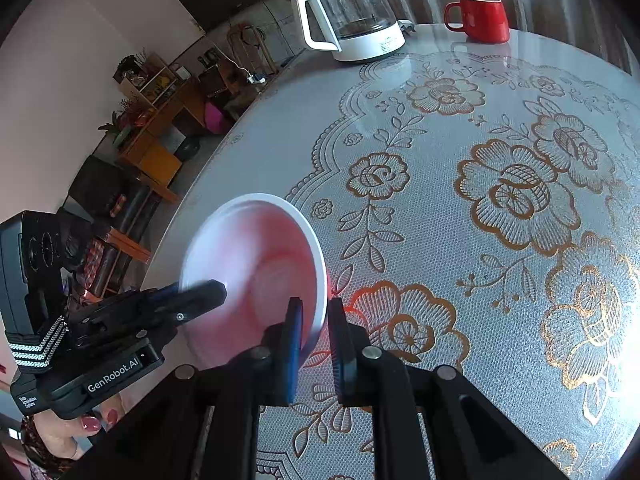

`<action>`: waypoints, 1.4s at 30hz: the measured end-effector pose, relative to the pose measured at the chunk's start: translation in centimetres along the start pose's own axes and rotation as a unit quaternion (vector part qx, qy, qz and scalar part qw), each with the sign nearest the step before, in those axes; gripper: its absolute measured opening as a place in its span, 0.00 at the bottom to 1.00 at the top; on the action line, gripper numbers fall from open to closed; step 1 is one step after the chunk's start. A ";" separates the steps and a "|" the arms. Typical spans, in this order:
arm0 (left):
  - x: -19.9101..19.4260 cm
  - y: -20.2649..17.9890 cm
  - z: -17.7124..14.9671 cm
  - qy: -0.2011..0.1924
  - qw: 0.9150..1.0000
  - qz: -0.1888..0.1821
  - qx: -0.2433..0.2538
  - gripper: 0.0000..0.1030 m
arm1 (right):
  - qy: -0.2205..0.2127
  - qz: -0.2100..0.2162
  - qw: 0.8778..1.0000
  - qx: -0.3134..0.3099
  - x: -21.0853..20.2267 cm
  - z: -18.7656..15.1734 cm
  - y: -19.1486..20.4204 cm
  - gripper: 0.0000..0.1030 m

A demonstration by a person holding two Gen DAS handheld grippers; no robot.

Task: Organize plates and bowls
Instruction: 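Lift the red bowl and lower it into the yellow bowl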

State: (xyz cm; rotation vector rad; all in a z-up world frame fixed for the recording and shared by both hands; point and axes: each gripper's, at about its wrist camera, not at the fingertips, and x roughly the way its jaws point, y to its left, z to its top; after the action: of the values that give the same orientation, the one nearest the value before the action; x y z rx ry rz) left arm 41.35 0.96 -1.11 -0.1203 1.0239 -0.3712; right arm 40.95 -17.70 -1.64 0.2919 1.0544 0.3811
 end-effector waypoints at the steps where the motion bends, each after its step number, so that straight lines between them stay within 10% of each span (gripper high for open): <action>1: -0.3 0.1 -0.1 -0.001 1.000 -0.002 -0.001 0.18 | -0.001 0.001 1.000 -0.001 -0.2 -0.1 0.2 0.11; 42: -15.5 -3.3 -12.8 -0.076 0.996 -0.044 -0.006 0.18 | -0.059 0.055 0.996 -0.027 -12.5 -11.7 6.9 0.12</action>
State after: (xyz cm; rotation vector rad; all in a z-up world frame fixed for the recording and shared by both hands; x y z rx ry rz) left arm 22.48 4.36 5.68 -0.2019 0.8729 -0.4293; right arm 24.00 -16.43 5.58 0.3218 0.9137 0.4847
